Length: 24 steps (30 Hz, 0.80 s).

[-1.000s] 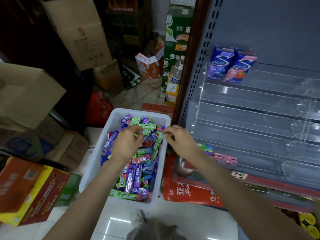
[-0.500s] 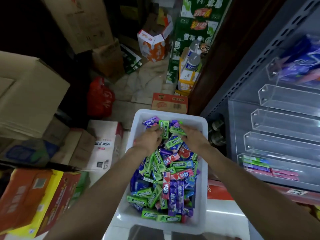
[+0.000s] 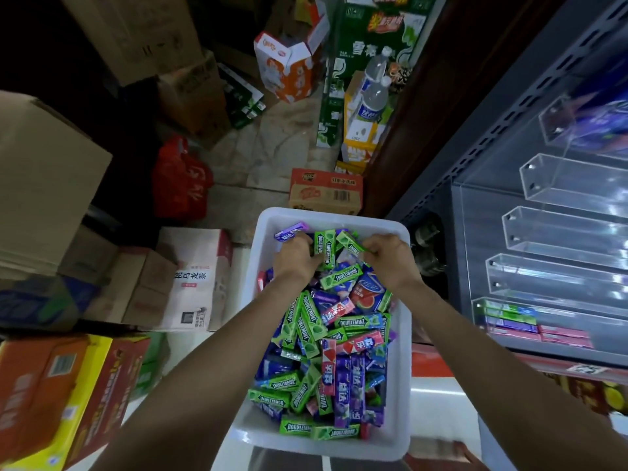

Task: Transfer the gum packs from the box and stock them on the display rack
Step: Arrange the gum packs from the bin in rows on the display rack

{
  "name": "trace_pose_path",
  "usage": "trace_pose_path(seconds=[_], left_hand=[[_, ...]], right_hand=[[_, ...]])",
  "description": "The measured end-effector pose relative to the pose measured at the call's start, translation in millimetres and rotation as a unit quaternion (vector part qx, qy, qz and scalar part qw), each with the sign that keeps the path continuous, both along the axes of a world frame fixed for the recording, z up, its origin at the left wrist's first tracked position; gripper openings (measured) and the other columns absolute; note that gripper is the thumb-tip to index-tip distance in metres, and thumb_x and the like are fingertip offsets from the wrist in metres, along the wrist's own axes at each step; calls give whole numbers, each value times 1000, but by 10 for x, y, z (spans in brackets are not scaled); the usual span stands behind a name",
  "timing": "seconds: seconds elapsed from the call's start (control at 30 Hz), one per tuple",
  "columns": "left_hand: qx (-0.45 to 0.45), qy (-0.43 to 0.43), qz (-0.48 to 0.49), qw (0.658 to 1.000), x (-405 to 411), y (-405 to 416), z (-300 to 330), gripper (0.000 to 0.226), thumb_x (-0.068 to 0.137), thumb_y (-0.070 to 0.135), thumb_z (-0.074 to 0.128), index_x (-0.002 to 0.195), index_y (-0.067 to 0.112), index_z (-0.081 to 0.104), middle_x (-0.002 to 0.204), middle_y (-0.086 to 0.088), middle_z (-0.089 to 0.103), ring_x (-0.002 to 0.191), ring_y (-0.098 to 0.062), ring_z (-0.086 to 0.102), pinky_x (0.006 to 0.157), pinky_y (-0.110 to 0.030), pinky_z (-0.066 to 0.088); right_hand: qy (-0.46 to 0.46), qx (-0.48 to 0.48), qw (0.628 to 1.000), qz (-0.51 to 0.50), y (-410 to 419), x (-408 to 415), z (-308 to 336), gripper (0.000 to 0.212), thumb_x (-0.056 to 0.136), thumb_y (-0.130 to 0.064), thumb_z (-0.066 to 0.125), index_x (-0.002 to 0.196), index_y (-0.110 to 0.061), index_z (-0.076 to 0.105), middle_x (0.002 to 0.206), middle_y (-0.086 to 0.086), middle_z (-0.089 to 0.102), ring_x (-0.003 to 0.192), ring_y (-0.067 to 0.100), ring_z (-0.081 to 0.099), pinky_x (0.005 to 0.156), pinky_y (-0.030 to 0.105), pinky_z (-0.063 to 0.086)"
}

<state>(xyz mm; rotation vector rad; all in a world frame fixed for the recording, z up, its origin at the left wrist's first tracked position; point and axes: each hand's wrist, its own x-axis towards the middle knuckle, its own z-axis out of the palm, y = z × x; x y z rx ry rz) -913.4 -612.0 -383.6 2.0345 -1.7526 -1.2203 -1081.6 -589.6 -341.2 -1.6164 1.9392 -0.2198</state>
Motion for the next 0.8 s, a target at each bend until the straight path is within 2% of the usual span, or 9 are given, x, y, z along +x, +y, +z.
trace_pose_path(seconds=[0.1,0.17,0.23,0.33,0.4,0.47,0.53,0.7,0.8], left_hand=[[47,7,11,999,-37,-48,39,26,84,33,70,76,12,58,88,-13,69,85,-29,65,82,-42,52],[61,12,14,998,-66,-53,62,29,85,33,68,69,12,57,81,-12,67,82,-29,65,81,-41,53],[43,43,36,997,-102,-27,86,16,88,22,66,85,7,64,93,-14,67,94,-29,63,85,-35,49],[-6,104,76,992,-129,85,194,20,89,11,63,106,1,61,104,-13,66,99,-25,58,83,-26,42],[-33,168,96,981,-147,180,293,9,88,9,64,96,6,61,92,-9,66,88,-21,59,78,-25,43],[-55,222,111,967,-178,282,444,9,88,9,64,84,15,58,74,-3,62,71,-19,56,70,-28,46],[-61,274,122,952,-255,399,645,4,90,10,62,88,13,59,69,0,58,64,-17,56,63,-29,51],[-50,360,137,921,-654,721,1163,16,92,5,57,107,3,60,79,-3,58,67,-5,64,63,-27,59],[-50,379,114,917,-1018,901,1336,21,90,-1,58,110,5,60,86,-7,60,76,-9,64,64,-23,58]], right_hand=[[-62,3,997,-53,38,-24,50,22,91,-16,60,109,-4,65,111,8,68,101,22,61,67,13,35],[-88,9,993,-72,62,-36,85,24,90,-16,61,110,-3,65,115,9,66,105,23,61,73,15,39],[-110,13,991,-80,77,-61,113,24,90,-17,62,108,-3,65,114,10,67,104,23,62,77,21,44],[-132,2,989,-69,107,-122,183,19,89,-17,63,100,-3,67,97,5,67,89,15,61,59,8,40],[-170,-12,982,-76,142,-171,237,10,87,-15,64,91,-6,67,87,1,64,76,10,58,58,10,42],[-219,-23,972,-82,191,-219,310,3,86,-10,65,86,-8,67,82,2,65,68,7,57,68,25,48],[-260,-31,962,-79,265,-287,409,9,86,-5,64,92,0,69,82,5,66,67,6,60,70,32,51],[-372,-34,925,-71,586,-647,855,17,89,3,56,103,-1,65,88,5,65,68,1,62,66,14,55],[-436,-35,894,-94,827,-1014,1050,23,88,8,54,107,-3,59,83,1,64,59,-3,62,59,11,52]])
